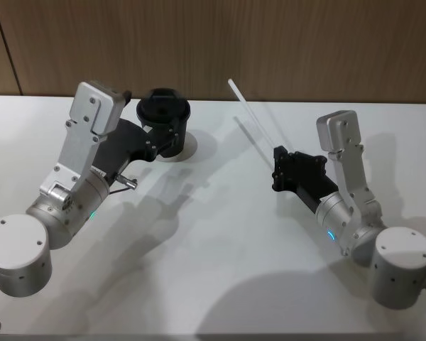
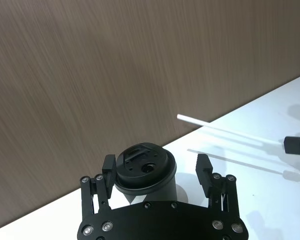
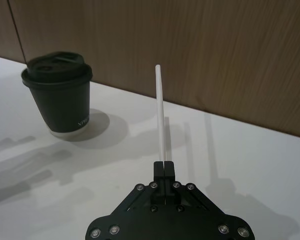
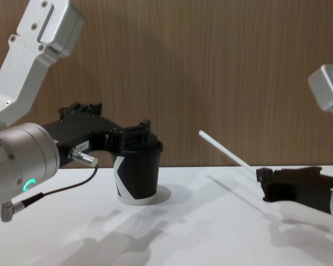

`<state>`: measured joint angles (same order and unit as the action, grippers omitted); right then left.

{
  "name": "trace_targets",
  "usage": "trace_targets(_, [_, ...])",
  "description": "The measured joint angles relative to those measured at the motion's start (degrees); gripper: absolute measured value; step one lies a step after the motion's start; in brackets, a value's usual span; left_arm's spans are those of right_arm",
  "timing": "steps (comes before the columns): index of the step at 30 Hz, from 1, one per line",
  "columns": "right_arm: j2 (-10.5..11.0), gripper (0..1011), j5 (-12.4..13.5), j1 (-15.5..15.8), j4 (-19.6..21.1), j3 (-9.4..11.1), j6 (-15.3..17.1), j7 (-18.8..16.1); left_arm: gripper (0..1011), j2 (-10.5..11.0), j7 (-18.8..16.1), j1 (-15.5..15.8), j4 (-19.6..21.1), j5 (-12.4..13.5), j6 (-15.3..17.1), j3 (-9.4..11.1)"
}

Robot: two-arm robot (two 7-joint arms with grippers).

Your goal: Pick up the straw with one hand, pass it to the other hand, and insert it into the cup.

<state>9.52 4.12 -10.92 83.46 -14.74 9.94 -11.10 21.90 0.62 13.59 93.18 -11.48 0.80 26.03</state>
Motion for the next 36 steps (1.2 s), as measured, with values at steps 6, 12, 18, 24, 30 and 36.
trace_targets(6, [1.24, 6, 0.46, 1.08, 2.27, 0.04, -4.33, -2.11, 999, 0.00, 0.00, 0.00, 0.00, 0.00, 0.00, 0.00])
trace_targets(12, [2.24, 6, 1.54, 1.87, 3.93, 0.13, -7.98, -3.94, 1000, 0.00, 0.00, 0.00, 0.00, 0.00, 0.00, 0.00])
trace_targets(18, [3.44, 6, 3.43, 2.73, 5.61, 0.42, -12.38, -6.47, 1000, 0.00, 0.00, 0.00, 0.00, 0.00, 0.00, 0.00])
trace_targets(24, [4.57, 6, 5.71, 3.43, 7.08, 0.89, -16.44, -9.05, 1000, 0.00, 0.00, 0.00, 0.00, 0.00, 0.00, 0.00])
trace_targets(30, [5.61, 6, 8.40, 4.07, 8.69, 1.40, -20.20, -11.61, 1000, 0.00, 0.00, 0.00, 0.00, 0.00, 0.00, 0.00])
trace_targets(36, [6.35, 6, 10.39, 4.50, 10.02, 1.80, -22.61, -13.37, 1000, 0.00, 0.00, 0.00, 0.00, 0.00, 0.00, 0.00])
